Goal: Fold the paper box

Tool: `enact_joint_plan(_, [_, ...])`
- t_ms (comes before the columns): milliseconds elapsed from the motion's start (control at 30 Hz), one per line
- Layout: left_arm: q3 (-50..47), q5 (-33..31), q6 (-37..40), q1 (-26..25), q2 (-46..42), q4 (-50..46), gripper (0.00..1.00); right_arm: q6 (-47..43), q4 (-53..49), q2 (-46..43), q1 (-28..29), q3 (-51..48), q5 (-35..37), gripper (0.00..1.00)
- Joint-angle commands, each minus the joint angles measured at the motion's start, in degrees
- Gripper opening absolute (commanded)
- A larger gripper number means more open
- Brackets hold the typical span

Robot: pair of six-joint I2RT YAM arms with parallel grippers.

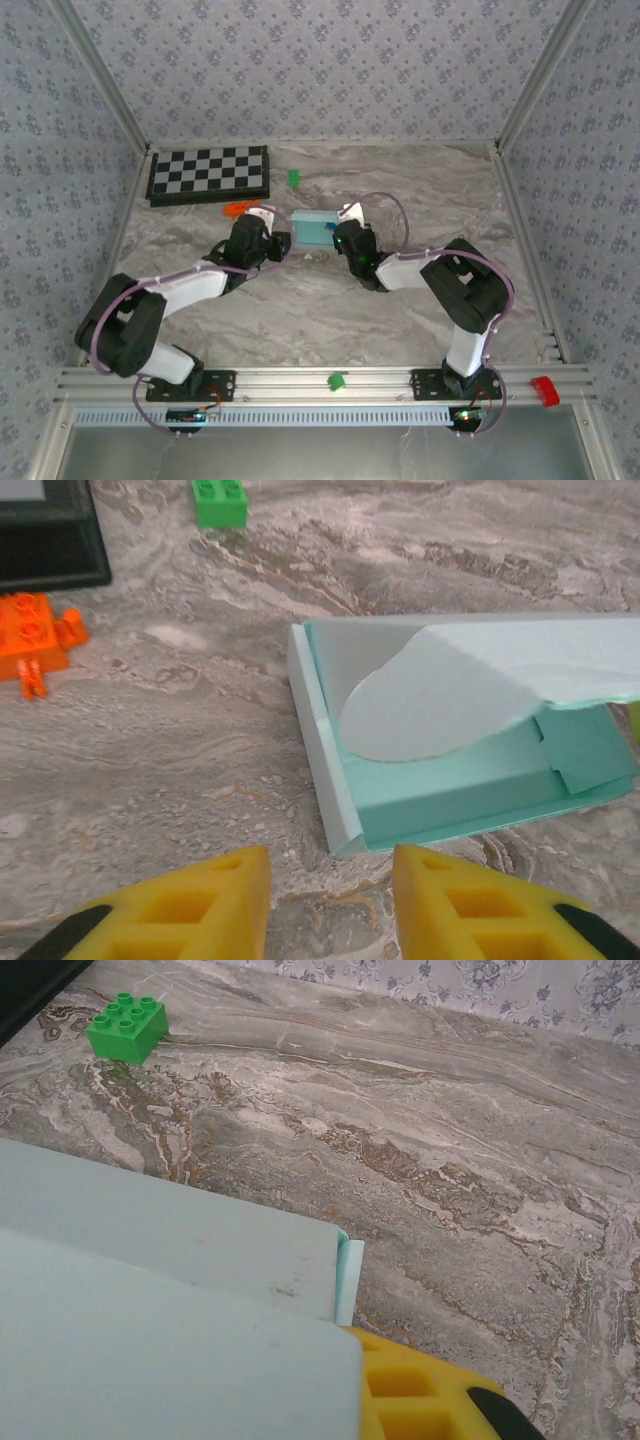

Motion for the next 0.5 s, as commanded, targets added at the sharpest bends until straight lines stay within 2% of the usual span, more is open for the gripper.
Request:
enact_joint_plan(0, [-0.78, -2.43, 2.11, -0.24, -3.78, -2.23, 0.39, -1.47, 0.16, -0.91, 0.4, -0.77, 2.1, 0.15])
enact_joint_plan(200, [-1.4, -5.73, 3.54, -0.16, -8.24, -4.44, 0.39, -1.8, 0.14, -1.84, 0.59, -1.52, 2.15, 0.29])
enact_joint_plan(333, [-0.94, -8.46, 4.74, -0.19, -10.66, -6.55, 0.4, -2.77, -0.43, -3.09, 1.03, -2.18, 1.94, 0.45])
enact_joint_plan(467, [0.2, -10.19, 5.49, -0.01, -12.05, -8.6, 0.41, -2.97, -0.83, -5.17, 1.57, -3.51, 1.79, 0.52])
